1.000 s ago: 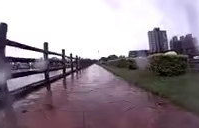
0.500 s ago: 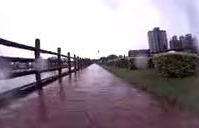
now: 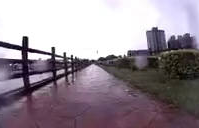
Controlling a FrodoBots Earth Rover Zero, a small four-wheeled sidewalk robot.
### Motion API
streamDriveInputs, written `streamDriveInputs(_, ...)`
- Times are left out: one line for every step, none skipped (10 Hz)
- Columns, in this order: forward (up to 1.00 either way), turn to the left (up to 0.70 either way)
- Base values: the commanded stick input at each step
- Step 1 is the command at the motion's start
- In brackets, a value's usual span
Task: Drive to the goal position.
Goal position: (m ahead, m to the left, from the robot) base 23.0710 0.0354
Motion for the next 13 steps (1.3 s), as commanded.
streamDriveInputs(1.00, 0.00)
streamDriveInputs(1.00, 0.00)
streamDriveInputs(1.00, 0.00)
streamDriveInputs(1.00, 0.00)
streamDriveInputs(1.00, 0.00)
streamDriveInputs(1.00, 0.15)
streamDriveInputs(1.00, 0.37)
streamDriveInputs(1.00, 0.37)
streamDriveInputs(1.00, 0.04)
streamDriveInputs(1.00, 0.00)
streamDriveInputs(1.00, 0.00)
streamDriveInputs(1.00, 0.00)
streamDriveInputs(1.00, 0.00)
